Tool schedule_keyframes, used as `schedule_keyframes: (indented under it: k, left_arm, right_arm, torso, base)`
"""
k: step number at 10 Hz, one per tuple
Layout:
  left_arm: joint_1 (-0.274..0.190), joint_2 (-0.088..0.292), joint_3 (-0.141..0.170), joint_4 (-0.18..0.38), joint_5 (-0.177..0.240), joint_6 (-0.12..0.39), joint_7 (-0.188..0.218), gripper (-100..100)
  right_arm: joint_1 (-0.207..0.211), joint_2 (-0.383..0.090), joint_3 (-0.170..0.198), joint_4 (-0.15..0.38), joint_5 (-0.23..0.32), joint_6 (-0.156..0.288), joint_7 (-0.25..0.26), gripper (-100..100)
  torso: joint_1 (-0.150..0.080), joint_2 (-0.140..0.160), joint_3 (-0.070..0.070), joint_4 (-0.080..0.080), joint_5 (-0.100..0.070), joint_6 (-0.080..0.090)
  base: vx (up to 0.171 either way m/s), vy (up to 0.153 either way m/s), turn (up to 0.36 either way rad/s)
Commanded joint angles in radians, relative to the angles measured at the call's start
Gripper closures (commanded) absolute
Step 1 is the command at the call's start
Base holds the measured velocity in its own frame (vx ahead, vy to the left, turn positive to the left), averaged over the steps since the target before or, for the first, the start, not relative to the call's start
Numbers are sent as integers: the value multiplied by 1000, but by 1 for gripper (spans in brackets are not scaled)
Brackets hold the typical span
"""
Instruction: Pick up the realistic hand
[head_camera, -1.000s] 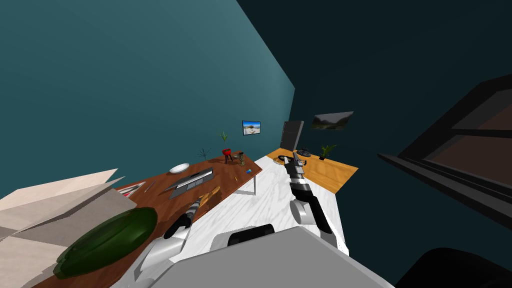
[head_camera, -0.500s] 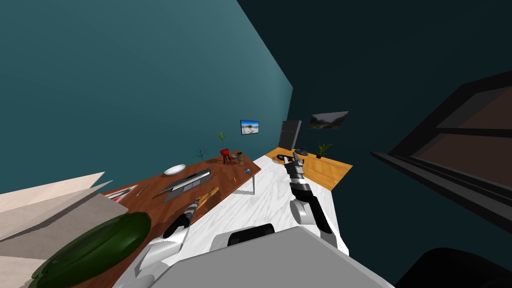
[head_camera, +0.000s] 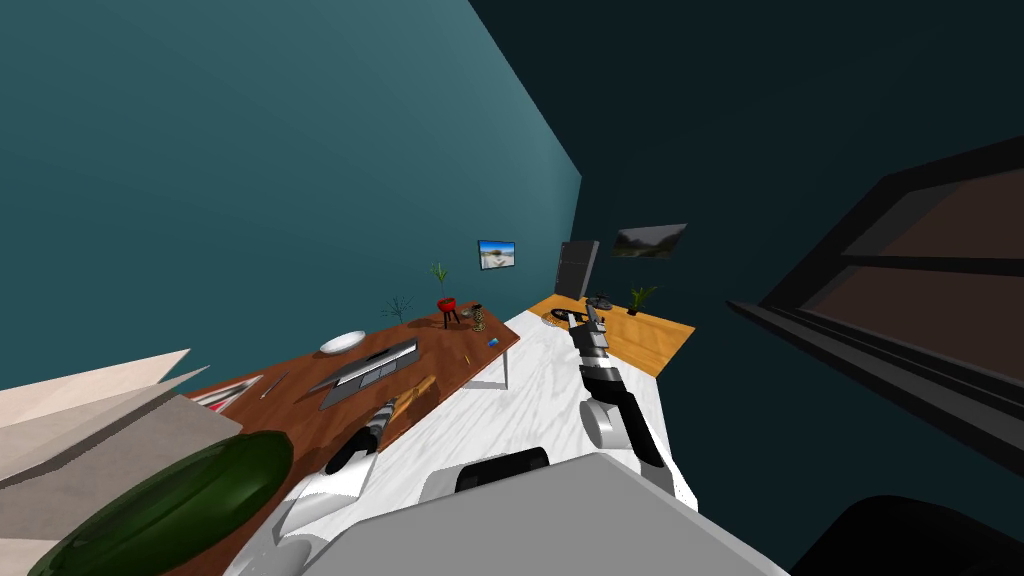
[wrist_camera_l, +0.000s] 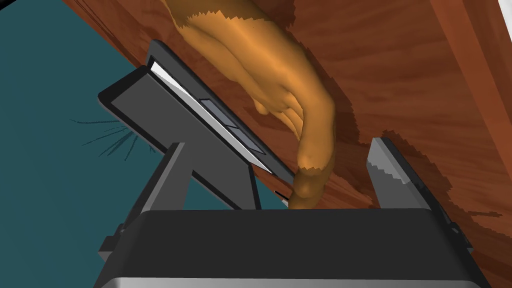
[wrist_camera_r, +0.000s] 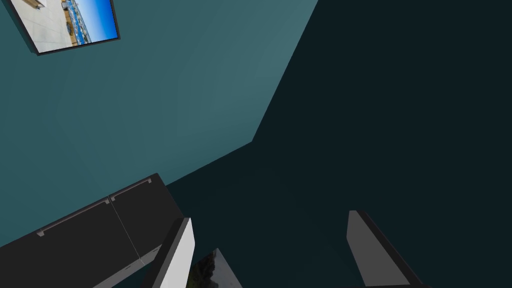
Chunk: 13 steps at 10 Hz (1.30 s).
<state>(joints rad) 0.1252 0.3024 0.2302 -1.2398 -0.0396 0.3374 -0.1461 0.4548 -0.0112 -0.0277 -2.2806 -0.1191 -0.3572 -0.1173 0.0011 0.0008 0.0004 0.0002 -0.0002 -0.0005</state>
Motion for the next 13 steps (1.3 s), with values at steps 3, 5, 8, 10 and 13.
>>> schedule_keyframes:
  k: [3, 5, 8, 10, 13]
  left_arm:
    - [1, 0, 0, 1, 0, 2, 0, 100]
    - [0, 0, 0, 0, 0, 1, 0, 100]
    - [26, -11, -14, -54, 1, 22, -9, 100]
    - [49, -20, -25, -103, 1, 43, -16, 100]
    - [72, -30, -37, -152, 2, 64, -24, 100]
  right_arm:
    - [0, 0, 0, 0, 0, 0, 0, 0]
    - [0, 0, 0, 0, 0, 0, 0, 0]
    - [0, 0, 0, 0, 0, 0, 0, 0]
    - [0, 0, 0, 0, 0, 0, 0, 0]
    - [0, 0, 0, 0, 0, 0, 0, 0]
  torso:
    - [-1, 0, 0, 1, -1, 1]
    - [-1, 0, 0, 0, 0, 0]
    - [-1, 1, 1, 1, -1, -1]
    - [-1, 1, 1, 1, -1, -1]
    - [-2, 1, 1, 1, -2, 0]
  base:
    - [1, 0, -4]
    - [0, 0, 0]
    - [8, 2, 59]
    - [11, 1, 65]
    - [8, 2, 56]
